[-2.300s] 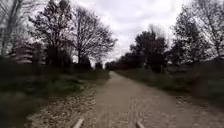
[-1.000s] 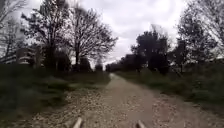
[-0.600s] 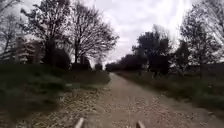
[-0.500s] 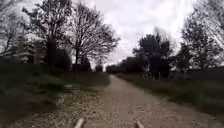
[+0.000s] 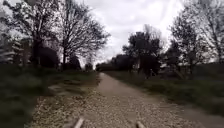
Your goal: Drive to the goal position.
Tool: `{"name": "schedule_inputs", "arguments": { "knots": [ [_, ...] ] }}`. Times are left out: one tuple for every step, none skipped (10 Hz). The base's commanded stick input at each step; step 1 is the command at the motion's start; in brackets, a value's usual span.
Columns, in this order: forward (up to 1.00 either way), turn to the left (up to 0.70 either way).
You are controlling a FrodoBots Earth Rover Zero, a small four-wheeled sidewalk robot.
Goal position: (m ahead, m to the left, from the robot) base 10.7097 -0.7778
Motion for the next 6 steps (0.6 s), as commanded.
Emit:
{"name": "schedule_inputs", "arguments": {
  "knots": [
    [0.63, 0.0],
    [0.63, 0.0],
    [0.63, 0.0],
    [0.63, 0.0],
    [0.63, 0.0],
    [0.63, 0.0]
  ]
}}
